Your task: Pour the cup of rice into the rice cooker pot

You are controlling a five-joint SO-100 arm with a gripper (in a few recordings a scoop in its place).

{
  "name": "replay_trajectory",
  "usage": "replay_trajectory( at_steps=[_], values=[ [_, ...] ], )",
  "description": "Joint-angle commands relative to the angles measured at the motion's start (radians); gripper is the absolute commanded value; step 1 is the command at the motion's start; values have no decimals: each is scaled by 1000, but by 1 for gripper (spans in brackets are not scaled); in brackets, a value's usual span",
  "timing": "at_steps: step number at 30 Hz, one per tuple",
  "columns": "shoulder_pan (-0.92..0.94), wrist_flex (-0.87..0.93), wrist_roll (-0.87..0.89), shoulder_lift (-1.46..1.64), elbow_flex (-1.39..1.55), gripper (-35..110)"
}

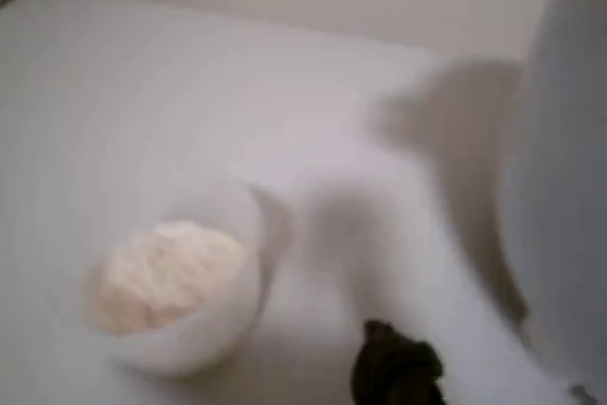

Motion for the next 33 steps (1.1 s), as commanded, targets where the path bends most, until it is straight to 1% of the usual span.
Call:
replay_trajectory(
  at_steps=[1,3,4,8,18,25,33],
  values=[
    [-9,-581,2,-537,-74,58],
    [-40,-799,-2,-752,-104,58],
    [-52,-859,-2,-825,-123,58],
    [-78,-980,-2,-1005,-238,58],
    [-132,-989,11,-1169,-528,58],
    [-143,-1005,14,-1278,-647,58],
    [-156,-997,18,-1376,-770,50]
  ],
)
